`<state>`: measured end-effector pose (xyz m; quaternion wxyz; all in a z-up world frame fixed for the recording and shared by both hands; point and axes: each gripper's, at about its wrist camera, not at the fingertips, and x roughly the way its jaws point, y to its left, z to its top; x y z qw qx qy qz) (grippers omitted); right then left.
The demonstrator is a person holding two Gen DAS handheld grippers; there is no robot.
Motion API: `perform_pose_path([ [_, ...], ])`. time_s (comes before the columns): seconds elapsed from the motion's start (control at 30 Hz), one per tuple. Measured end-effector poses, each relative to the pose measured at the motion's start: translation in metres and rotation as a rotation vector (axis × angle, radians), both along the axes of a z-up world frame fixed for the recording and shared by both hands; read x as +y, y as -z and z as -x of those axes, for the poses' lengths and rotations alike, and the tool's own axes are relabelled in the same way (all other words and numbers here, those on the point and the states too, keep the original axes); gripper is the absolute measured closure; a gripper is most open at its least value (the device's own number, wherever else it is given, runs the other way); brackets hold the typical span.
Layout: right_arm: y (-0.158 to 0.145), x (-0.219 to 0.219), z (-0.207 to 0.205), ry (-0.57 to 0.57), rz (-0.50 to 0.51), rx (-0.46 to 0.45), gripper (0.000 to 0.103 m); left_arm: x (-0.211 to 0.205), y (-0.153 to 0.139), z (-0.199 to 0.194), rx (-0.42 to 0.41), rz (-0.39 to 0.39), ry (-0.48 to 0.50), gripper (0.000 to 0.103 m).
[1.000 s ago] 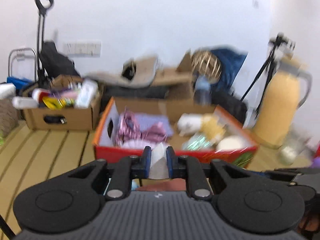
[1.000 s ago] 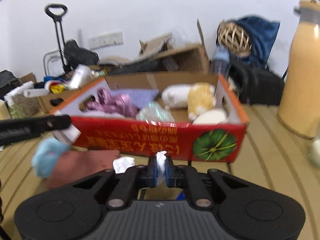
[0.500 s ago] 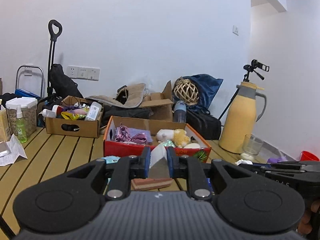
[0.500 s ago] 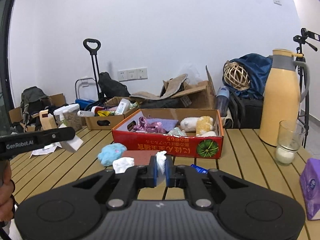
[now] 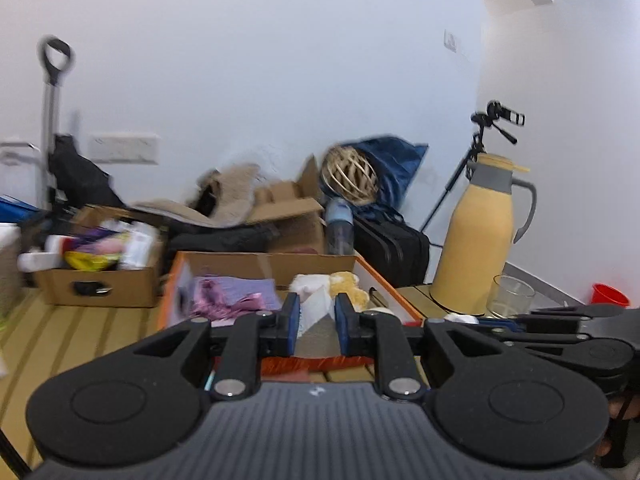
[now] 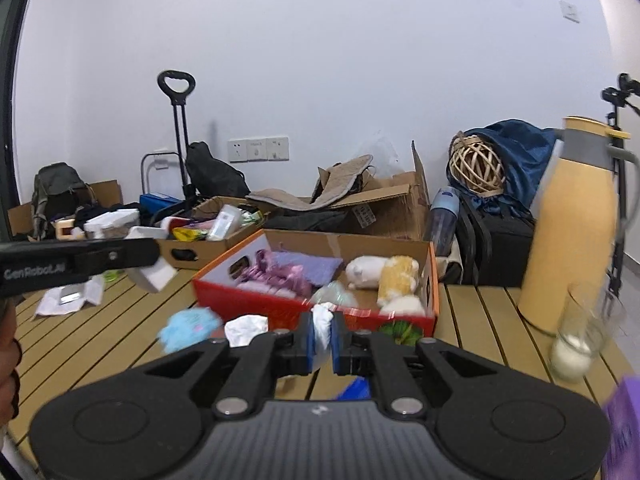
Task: Organize soft objects
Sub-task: 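Carry the white tissue into the cardboard box and open both grippers, then pull both grippers back over the table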
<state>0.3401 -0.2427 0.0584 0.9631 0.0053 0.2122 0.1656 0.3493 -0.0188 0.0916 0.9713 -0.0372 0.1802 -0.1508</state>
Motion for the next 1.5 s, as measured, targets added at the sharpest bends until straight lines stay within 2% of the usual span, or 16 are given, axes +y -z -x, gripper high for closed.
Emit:
perform_pose_path([
  [0.07,0.001,-0.002,-0.039,-0.01,-0.009,0.034,0.095,-0.008,0.006,-0.049,0.069,-0.005,0.026,0.084],
  [0.17,0.008,0.0,-0.103,-0.012,0.055,0.069,0.094,-0.02,0.021,-0.113,0.156,-0.043,0.021,0.084],
  [0.23,0.016,0.006,-0.142,0.0,0.153,0.091,0.093,-0.023,0.033,-0.144,0.201,-0.063,0.002,0.084],
  [0.33,0.032,0.01,-0.192,-0.003,0.191,0.162,0.093,-0.027,0.057,-0.181,0.286,-0.086,-0.015,0.082],
  [0.4,0.045,0.019,-0.213,-0.001,0.244,0.178,0.093,-0.028,0.071,-0.195,0.338,-0.09,0.003,0.078],
  [0.47,0.058,0.027,-0.228,-0.03,0.251,0.215,0.089,-0.027,0.081,-0.198,0.357,-0.083,0.034,0.056],
  [0.5,0.065,0.03,-0.234,-0.053,0.24,0.255,0.085,-0.025,0.082,-0.196,0.349,-0.074,0.035,0.052],
  [0.53,0.071,0.032,-0.24,-0.078,0.226,0.299,0.075,-0.023,0.083,-0.195,0.343,-0.071,0.031,0.048],
  [0.57,0.075,0.033,-0.244,-0.089,0.214,0.325,0.072,-0.021,0.082,-0.195,0.341,-0.071,0.031,0.044],
  [0.67,0.076,0.034,-0.246,-0.094,0.213,0.356,0.048,-0.013,0.072,-0.191,0.323,-0.072,0.028,0.038],
  [0.7,0.073,0.032,-0.245,-0.086,0.213,0.354,0.043,-0.013,0.066,-0.189,0.315,-0.075,0.025,0.037],
  [0.87,0.033,0.018,-0.224,-0.041,0.221,0.286,0.042,-0.002,0.023,-0.166,0.248,-0.077,0.008,0.035],
  [1.1,-0.063,-0.006,-0.159,0.008,0.205,0.121,0.032,0.019,-0.054,-0.1,0.123,-0.081,-0.035,0.026],
  [1.23,-0.106,-0.012,-0.111,0.014,0.196,0.041,0.027,0.022,-0.082,-0.058,0.074,-0.09,-0.055,0.024],
  [1.4,-0.125,-0.012,-0.055,0.024,0.176,-0.019,0.024,0.027,-0.089,0.017,-0.056,-0.118,-0.102,0.018],
  [1.5,-0.113,-0.015,-0.001,0.03,0.126,-0.085,0.012,0.035,-0.069,0.077,-0.12,-0.1,-0.135,0.007],
])
